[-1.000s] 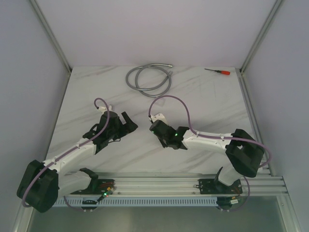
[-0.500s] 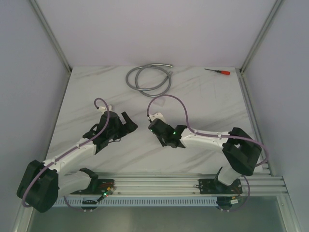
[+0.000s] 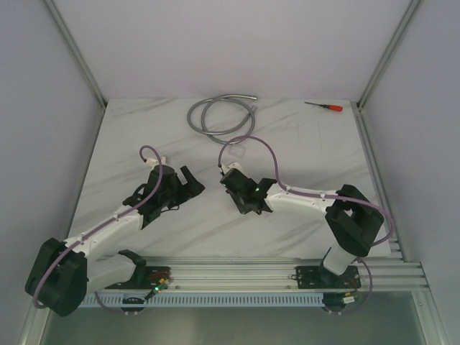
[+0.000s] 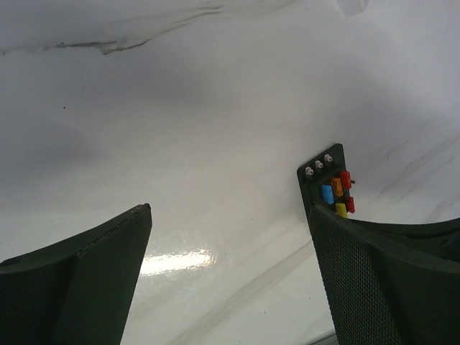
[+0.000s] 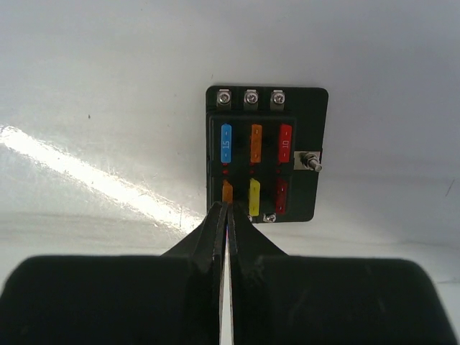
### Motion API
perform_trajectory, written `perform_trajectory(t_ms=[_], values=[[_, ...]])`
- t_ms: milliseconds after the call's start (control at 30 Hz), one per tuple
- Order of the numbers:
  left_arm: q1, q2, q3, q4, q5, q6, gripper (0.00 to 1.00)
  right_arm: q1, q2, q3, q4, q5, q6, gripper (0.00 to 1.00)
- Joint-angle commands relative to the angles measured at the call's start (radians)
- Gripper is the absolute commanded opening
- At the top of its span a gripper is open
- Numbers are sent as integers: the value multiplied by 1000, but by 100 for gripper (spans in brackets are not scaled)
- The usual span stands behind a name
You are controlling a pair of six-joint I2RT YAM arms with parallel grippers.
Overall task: Snap on the fuse box
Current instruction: Install the fuse at the fuse box base.
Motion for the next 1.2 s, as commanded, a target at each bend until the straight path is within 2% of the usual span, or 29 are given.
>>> perform_trajectory(t_ms=[0, 333, 600, 867, 1033, 1167], values=[[13, -10, 12, -13, 10, -2, 100, -27, 74, -84, -168, -125, 21, 0], [14, -26, 4, -16, 9, -3, 100, -41, 225, -2, -233, -172, 13, 0], [24, -22, -2, -17, 12, -3, 100, -48, 190, -39, -263, -141, 38, 0], [26, -43, -10, -17, 11, 0, 100, -65, 243, -24, -262, -134, 24, 0], [28, -44, -7, -19, 15, -1, 100, -61, 126, 9, -207, -216, 7, 0], [29, -45, -2, -21, 17, 3, 100, -62, 23, 59, -196, -208, 1, 13]])
